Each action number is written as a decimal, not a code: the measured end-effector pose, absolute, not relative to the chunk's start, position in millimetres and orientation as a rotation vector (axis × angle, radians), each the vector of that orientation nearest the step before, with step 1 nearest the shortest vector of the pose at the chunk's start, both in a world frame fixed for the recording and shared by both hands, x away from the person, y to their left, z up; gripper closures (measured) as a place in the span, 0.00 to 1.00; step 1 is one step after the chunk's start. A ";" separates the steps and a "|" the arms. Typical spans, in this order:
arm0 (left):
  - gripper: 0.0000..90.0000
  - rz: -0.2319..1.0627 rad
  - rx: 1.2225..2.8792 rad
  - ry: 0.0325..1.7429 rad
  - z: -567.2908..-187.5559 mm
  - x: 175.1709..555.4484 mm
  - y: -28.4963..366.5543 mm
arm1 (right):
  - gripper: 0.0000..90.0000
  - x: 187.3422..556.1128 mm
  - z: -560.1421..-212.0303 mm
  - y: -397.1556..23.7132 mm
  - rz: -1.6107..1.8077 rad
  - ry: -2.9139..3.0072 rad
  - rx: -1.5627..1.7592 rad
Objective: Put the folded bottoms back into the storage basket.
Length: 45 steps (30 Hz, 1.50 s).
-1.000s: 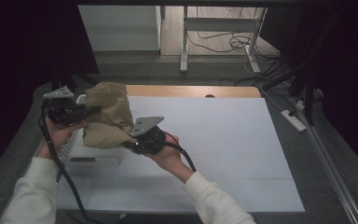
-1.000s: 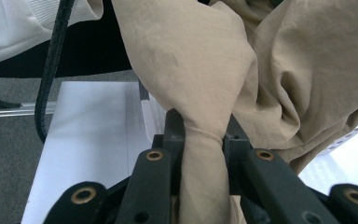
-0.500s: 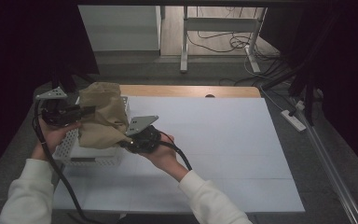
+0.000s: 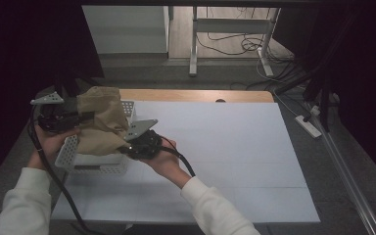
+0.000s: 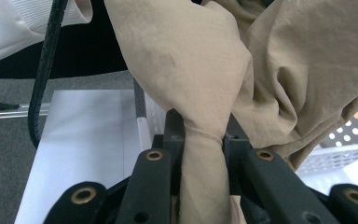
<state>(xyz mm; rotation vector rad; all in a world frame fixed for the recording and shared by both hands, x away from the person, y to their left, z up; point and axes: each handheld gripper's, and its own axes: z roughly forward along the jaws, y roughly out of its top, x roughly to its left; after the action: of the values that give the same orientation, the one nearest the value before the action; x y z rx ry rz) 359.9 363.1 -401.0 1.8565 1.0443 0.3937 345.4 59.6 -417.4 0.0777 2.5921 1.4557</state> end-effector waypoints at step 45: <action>0.86 0.333 1.963 1.196 -427.6 396.7 388.2 | 0.85 364.7 -446.5 115.1 1.438 2.665 0.108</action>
<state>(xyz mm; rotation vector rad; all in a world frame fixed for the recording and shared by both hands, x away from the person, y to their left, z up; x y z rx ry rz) 396.7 388.2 -427.6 1.9631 1.1961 0.3329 364.7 115.1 -446.5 0.1080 2.6655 1.4378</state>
